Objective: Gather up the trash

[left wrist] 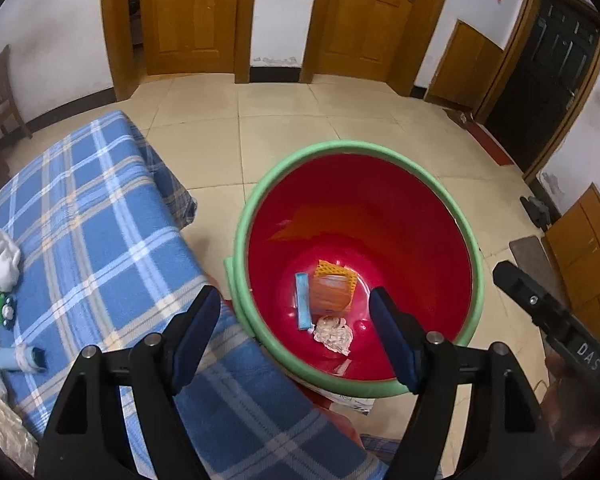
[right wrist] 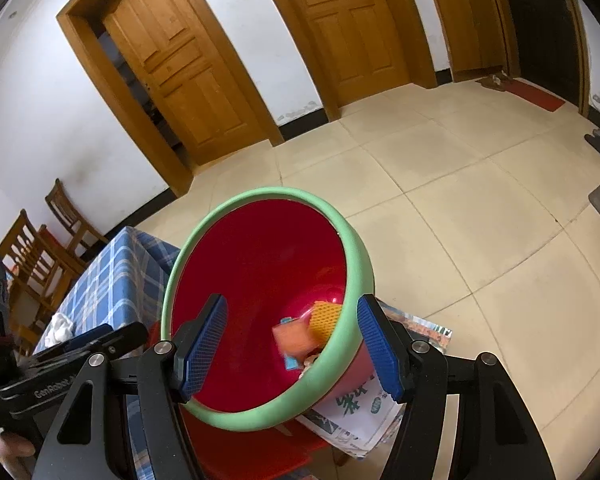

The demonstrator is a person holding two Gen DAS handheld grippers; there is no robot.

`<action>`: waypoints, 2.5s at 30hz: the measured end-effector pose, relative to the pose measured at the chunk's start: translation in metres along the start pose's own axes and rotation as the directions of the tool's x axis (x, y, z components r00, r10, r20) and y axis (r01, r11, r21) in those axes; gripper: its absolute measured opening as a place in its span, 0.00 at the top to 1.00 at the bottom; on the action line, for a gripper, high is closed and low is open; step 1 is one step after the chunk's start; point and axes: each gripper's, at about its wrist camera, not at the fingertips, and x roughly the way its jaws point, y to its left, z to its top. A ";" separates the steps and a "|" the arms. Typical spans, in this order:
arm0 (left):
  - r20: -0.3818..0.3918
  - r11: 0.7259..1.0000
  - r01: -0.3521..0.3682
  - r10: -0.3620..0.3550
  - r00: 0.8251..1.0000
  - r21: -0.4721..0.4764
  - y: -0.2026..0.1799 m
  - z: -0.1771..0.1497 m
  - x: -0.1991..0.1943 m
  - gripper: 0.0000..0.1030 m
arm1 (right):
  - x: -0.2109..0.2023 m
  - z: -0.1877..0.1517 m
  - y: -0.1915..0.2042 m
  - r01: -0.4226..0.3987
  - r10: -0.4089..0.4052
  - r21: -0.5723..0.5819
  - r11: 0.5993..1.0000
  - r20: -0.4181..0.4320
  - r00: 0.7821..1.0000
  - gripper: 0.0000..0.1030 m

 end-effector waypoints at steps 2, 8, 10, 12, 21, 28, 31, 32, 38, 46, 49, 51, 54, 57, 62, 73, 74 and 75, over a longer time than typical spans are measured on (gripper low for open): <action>0.013 1.000 -0.010 0.010 1.000 -0.015 0.005 -0.001 -0.007 0.26 | -0.001 0.000 0.001 -0.007 0.007 -0.003 1.000 -0.002 1.000 0.33; 0.053 0.997 -0.037 0.041 0.998 -0.075 0.022 -0.010 -0.034 0.26 | -0.007 -0.005 0.008 -0.034 0.034 -0.010 0.999 0.004 0.999 0.33; 0.065 0.995 -0.034 0.041 0.997 -0.096 0.026 -0.013 -0.042 0.26 | -0.009 -0.008 0.013 -0.046 0.046 -0.022 0.999 -0.002 0.999 0.33; 0.071 0.993 -0.035 0.043 0.997 -0.114 0.031 -0.017 -0.051 0.26 | -0.011 -0.010 0.018 -0.054 0.054 -0.035 0.998 -0.009 0.999 0.33; 0.122 0.984 -0.063 0.084 0.989 -0.165 0.049 -0.031 -0.088 0.26 | -0.022 -0.019 0.047 -0.117 0.116 -0.089 0.989 -0.021 0.993 0.33; 0.146 0.971 -0.094 0.127 0.981 -0.219 0.068 -0.044 -0.110 0.26 | -0.032 -0.028 0.072 -0.153 0.150 -0.129 0.980 -0.030 0.988 0.33; 0.151 0.964 -0.103 0.143 0.978 -0.247 0.080 -0.051 -0.117 0.26 | -0.037 -0.032 0.084 -0.164 0.162 -0.145 0.976 -0.025 0.986 0.33; 0.151 0.960 -0.107 0.150 0.977 -0.257 0.085 -0.052 -0.119 0.26 | -0.038 -0.033 0.088 -0.168 0.166 -0.152 0.974 -0.027 0.986 0.33; 0.151 0.938 -0.143 0.198 0.968 -0.316 0.114 -0.068 -0.132 0.26 | -0.039 -0.044 0.112 -0.196 0.187 -0.191 0.962 -0.061 0.980 0.33; 0.134 0.896 -0.198 0.271 0.953 -0.398 0.163 -0.093 -0.146 0.26 | -0.036 -0.060 0.148 -0.230 0.207 -0.245 0.942 -0.114 0.972 0.33; 0.124 0.875 -0.219 0.298 0.946 -0.431 0.181 -0.103 -0.151 0.26 | -0.034 -0.065 0.159 -0.240 0.211 -0.256 0.936 -0.135 0.968 0.33; 0.115 0.857 -0.236 0.320 0.940 -0.458 0.196 -0.110 -0.155 0.26 | -0.032 -0.070 0.169 -0.247 0.212 -0.269 0.931 -0.151 0.965 0.33; 0.106 0.832 -0.260 0.353 0.930 -0.490 0.217 -0.121 -0.162 0.26 | -0.028 -0.077 0.185 -0.255 0.212 -0.293 0.921 -0.170 0.962 0.33; 0.087 0.803 -0.302 0.399 0.913 -0.514 0.238 -0.132 -0.167 0.26 | -0.023 -0.085 0.202 -0.268 0.215 -0.312 0.911 -0.193 0.957 0.33; 0.050 0.761 -0.312 0.411 0.910 -0.569 0.276 -0.149 -0.170 0.26 | -0.018 -0.099 0.229 -0.290 0.216 -0.348 0.892 -0.235 0.948 0.33; -0.009 0.716 -0.371 0.455 0.891 -0.591 0.310 -0.175 -0.158 0.26 | 0.004 -0.134 0.287 -0.327 0.203 -0.420 0.846 -0.314 0.928 0.33; -0.010 0.716 -0.371 0.453 0.891 -0.591 0.313 -0.176 -0.157 0.26 | 0.005 -0.136 0.291 -0.327 0.200 -0.424 0.845 -0.317 0.927 0.33; -0.009 0.717 -0.364 0.447 0.895 -0.594 0.315 -0.178 -0.156 0.26 | 0.007 -0.139 0.296 -0.327 0.196 -0.429 0.842 -0.321 0.927 0.33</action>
